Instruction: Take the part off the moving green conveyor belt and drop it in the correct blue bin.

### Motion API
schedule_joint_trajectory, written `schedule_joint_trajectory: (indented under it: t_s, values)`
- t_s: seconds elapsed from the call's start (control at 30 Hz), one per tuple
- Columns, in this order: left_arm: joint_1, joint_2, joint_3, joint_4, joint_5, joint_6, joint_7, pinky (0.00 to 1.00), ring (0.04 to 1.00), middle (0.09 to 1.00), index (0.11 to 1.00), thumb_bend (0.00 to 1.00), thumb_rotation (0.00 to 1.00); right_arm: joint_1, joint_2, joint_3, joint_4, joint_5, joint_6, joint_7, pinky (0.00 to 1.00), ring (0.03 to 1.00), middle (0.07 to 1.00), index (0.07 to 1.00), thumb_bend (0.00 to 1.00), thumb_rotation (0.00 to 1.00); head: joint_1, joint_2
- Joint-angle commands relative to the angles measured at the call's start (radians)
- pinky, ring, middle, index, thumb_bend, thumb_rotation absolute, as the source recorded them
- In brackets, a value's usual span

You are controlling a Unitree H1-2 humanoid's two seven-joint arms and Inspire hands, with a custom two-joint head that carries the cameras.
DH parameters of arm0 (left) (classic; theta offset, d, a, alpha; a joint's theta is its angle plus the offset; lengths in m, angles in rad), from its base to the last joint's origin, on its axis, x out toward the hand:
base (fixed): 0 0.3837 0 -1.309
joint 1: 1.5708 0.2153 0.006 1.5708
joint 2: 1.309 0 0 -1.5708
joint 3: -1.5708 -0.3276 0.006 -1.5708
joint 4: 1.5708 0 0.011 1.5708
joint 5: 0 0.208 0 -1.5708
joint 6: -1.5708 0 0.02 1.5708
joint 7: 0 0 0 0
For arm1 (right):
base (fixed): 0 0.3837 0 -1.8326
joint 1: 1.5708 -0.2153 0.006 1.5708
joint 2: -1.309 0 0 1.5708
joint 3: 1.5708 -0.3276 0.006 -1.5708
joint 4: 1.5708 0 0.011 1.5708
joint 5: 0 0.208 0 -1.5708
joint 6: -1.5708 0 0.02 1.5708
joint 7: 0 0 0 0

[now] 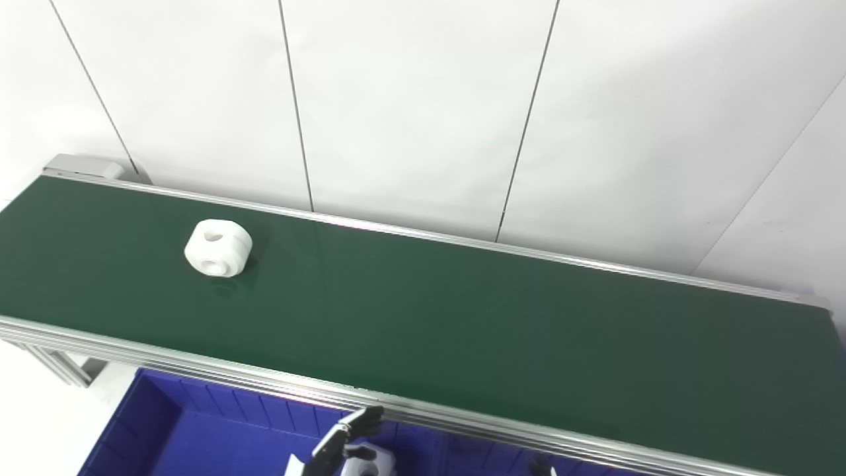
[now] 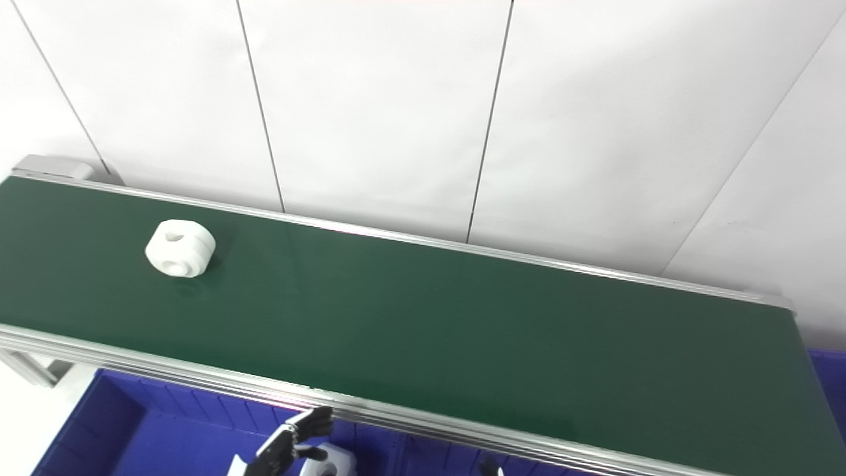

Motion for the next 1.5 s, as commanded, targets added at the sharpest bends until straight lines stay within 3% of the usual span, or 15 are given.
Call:
schedule_joint_trajectory:
  t_s: [0.0, 0.2, 0.37, 0.5, 0.67, 0.73, 0.87, 0.93, 0.97, 1.07, 1.2, 1.33, 1.47]
  values:
    - [-0.014, 0.024, -0.015, -0.024, 0.028, -0.031, 0.043, 0.57, 0.734, 0.771, 0.781, 0.84, 0.75, 0.008, -0.004, -0.002, -0.027, 0.039, -0.057, 0.03, 1.0, 0.948, 0.989, 1.0, 0.95, 1.0, 0.005, 0.006]
    - [-0.007, 0.031, -0.015, -0.054, 0.027, -0.031, 0.041, 0.56, 0.731, 0.762, 0.769, 0.85, 0.75, 0.029, 0.019, -0.026, -0.076, 0.141, -0.056, 0.093, 1.0, 0.998, 1.0, 1.0, 0.91, 1.0, 0.022, 0.028]
    - [-0.052, 0.057, -0.08, -0.098, 0.054, -0.031, 0.082, 0.56, 0.733, 0.772, 0.772, 0.81, 0.69, 0.04, 0.037, -0.039, -0.093, 0.148, -0.052, 0.125, 1.0, 0.997, 1.0, 1.0, 0.9, 1.0, 0.039, 0.05]
    - [-0.066, 0.074, -0.063, -0.222, 0.068, -0.031, 0.023, 0.57, 0.737, 0.787, 0.77, 0.82, 0.59, 0.042, 0.048, -0.048, -0.1, 0.129, -0.049, 0.142, 1.0, 0.992, 1.0, 1.0, 0.9, 1.0, 0.041, 0.053]
    - [-0.102, 0.086, 0.103, -0.409, -0.013, -0.028, -0.146, 0.56, 0.73, 0.781, 0.793, 0.95, 0.52, 0.043, 0.063, -0.055, -0.107, 0.139, -0.049, 0.162, 1.0, 0.988, 1.0, 1.0, 0.88, 1.0, 0.049, 0.062]
    - [-0.13, 0.099, 0.176, -0.46, -0.081, -0.002, -0.234, 0.61, 0.758, 0.802, 0.812, 0.99, 0.47, 0.04, 0.067, -0.058, -0.106, 0.141, -0.048, 0.17, 1.0, 0.99, 1.0, 1.0, 0.88, 1.0, 0.049, 0.062]
    - [-0.256, 0.158, 0.382, -0.523, -0.019, 0.137, -0.382, 0.65, 0.785, 0.837, 0.872, 1.0, 0.47, 0.037, 0.076, -0.065, -0.099, 0.151, -0.043, 0.185, 1.0, 0.994, 1.0, 1.0, 0.87, 1.0, 0.049, 0.061]
    - [-0.306, 0.175, 0.447, -0.537, -0.003, 0.195, -0.452, 0.74, 0.854, 0.89, 0.926, 1.0, 0.47, 0.037, 0.083, -0.069, -0.096, 0.155, -0.042, 0.187, 1.0, 0.993, 1.0, 1.0, 0.87, 1.0, 0.043, 0.059]
    - [-0.333, 0.191, 0.472, -0.538, 0.01, 0.22, -0.49, 0.81, 0.898, 0.92, 0.961, 0.98, 0.48, 0.037, 0.086, -0.07, -0.095, 0.152, -0.042, 0.188, 1.0, 0.99, 1.0, 1.0, 0.87, 1.0, 0.041, 0.06]
    - [-0.401, 0.228, 0.529, -0.514, 0.081, 0.255, -0.575, 0.83, 0.916, 0.939, 0.987, 0.94, 0.51, 0.039, 0.089, -0.072, -0.098, 0.152, -0.04, 0.193, 1.0, 0.987, 1.0, 1.0, 0.87, 1.0, 0.035, 0.063]
    - [-0.52, 0.292, 0.579, -0.393, 0.202, 0.235, -0.653, 0.66, 0.819, 0.913, 0.951, 0.9, 0.48, 0.041, 0.088, -0.073, -0.1, 0.163, -0.034, 0.208, 1.0, 0.998, 1.0, 1.0, 0.86, 1.0, 0.035, 0.064]
    - [-0.625, 0.346, 0.588, -0.256, 0.312, 0.212, -0.703, 0.61, 0.766, 0.894, 0.939, 0.93, 0.48, 0.042, 0.091, -0.077, -0.1, 0.163, -0.03, 0.217, 1.0, 1.0, 1.0, 1.0, 0.85, 1.0, 0.035, 0.064]
    - [-0.711, 0.374, 0.567, -0.142, 0.425, 0.215, -0.738, 0.64, 0.795, 0.893, 0.946, 0.98, 0.35, 0.042, 0.089, -0.08, -0.103, 0.162, -0.028, 0.225, 1.0, 1.0, 1.0, 1.0, 0.84, 1.0, 0.031, 0.066]
